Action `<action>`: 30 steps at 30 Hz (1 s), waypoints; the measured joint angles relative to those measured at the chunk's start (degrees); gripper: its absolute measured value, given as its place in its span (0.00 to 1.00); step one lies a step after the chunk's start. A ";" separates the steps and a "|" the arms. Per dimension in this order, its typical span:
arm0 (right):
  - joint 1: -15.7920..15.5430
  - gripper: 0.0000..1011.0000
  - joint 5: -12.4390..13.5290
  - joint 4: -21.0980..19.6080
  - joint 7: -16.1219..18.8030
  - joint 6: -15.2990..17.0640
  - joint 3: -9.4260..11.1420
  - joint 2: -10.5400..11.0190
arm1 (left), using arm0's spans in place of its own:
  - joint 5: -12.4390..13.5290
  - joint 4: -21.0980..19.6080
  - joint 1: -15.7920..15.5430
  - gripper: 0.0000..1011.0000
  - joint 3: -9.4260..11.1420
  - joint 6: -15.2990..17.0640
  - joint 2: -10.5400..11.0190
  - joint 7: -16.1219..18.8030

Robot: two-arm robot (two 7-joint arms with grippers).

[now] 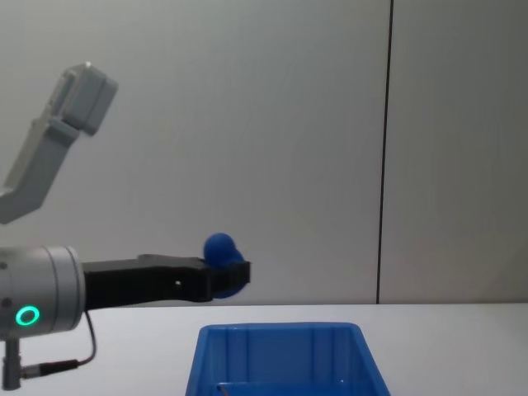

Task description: Pick up the two dolls from the table and place them into the box.

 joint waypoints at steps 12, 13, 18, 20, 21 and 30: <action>0.00 0.99 0.00 0.00 0.00 0.00 0.00 0.00 | 0.56 7.16 -5.00 0.41 1.45 0.69 -2.78 -12.63; 0.00 0.99 0.00 0.00 0.00 0.00 0.00 0.00 | 0.62 7.80 -5.32 0.48 1.58 0.70 -2.96 -13.41; 0.00 0.99 0.00 0.00 0.00 0.00 0.00 0.00 | 0.99 11.12 -7.41 0.61 2.25 0.71 -4.14 -18.21; 0.00 0.99 0.00 0.00 0.00 0.00 0.00 0.00 | 1.26 12.54 -8.32 0.68 2.52 0.70 -4.64 -20.53; 0.00 0.99 0.00 0.00 0.00 0.00 0.00 0.00 | 1.33 13.08 -8.67 0.72 2.61 0.68 -4.78 -21.20; 0.00 0.99 0.00 0.00 0.00 0.00 0.00 0.00 | 1.69 15.11 -10.06 0.96 2.90 0.43 -5.17 -24.74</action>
